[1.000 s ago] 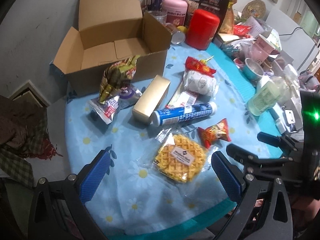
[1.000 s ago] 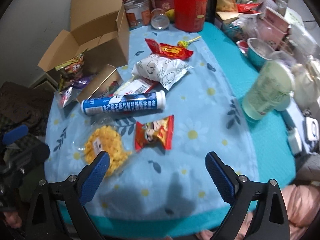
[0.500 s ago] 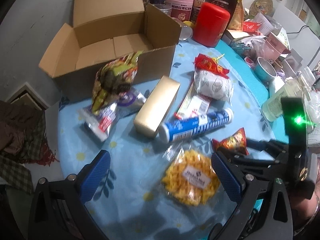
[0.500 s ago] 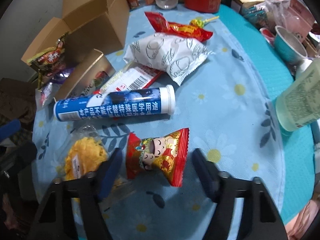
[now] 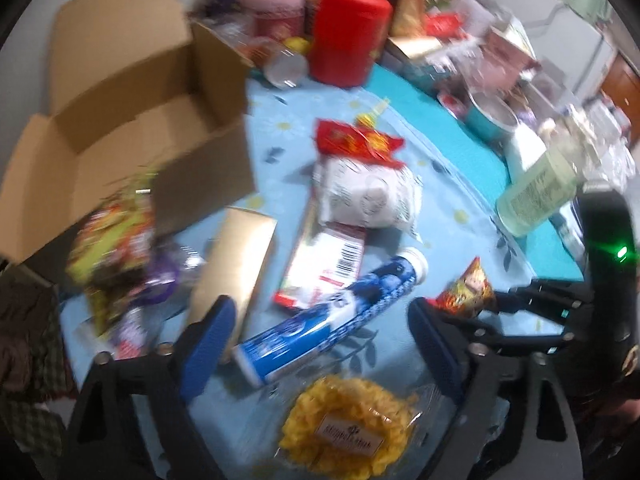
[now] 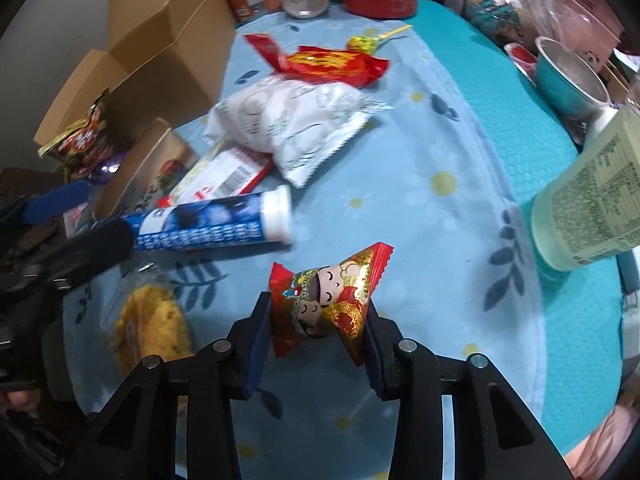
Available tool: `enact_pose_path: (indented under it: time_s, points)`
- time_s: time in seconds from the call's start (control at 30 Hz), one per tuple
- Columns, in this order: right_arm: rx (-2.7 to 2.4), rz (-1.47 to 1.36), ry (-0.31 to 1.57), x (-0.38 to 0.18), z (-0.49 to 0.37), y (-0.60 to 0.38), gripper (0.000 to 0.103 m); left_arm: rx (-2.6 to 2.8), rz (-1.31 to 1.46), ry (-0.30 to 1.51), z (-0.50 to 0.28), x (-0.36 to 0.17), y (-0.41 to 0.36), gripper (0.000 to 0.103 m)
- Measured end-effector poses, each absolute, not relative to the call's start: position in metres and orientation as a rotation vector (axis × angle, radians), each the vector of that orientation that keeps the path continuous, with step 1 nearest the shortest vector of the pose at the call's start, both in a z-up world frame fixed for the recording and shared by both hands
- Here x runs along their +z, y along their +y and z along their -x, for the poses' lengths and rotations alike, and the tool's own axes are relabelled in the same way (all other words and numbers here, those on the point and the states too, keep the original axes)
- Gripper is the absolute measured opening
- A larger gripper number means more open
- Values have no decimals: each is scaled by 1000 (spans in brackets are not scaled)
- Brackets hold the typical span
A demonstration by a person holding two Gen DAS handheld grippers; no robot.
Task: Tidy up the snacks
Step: 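Grasp the red-gold candy with the right tool while the left tool grasps the blue tablet tube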
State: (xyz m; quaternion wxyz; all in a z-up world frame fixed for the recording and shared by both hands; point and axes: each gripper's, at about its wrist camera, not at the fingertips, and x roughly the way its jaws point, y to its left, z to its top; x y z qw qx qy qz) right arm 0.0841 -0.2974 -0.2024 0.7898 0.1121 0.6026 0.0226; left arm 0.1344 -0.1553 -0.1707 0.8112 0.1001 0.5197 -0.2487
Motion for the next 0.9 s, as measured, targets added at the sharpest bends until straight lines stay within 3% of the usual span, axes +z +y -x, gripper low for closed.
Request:
enact_pose_path:
  time_s: [0.27, 0.47, 0.63, 0.9]
  points:
    - [30, -283, 1314, -203, -88, -325, 40, -640, -259, 1223, -148, -198, -178, 79]
    - [27, -286, 1321, -206, -93, -332, 40, -626, -307, 1295, -148, -217, -178, 62]
    - [24, -270, 1319, -210, -95, -320, 40, -625, -413, 1237, -140, -217, -180, 36]
    - [42, -267, 1309, -205, -89, -296, 40, -652, -336, 1214, -131, -192, -168, 28]
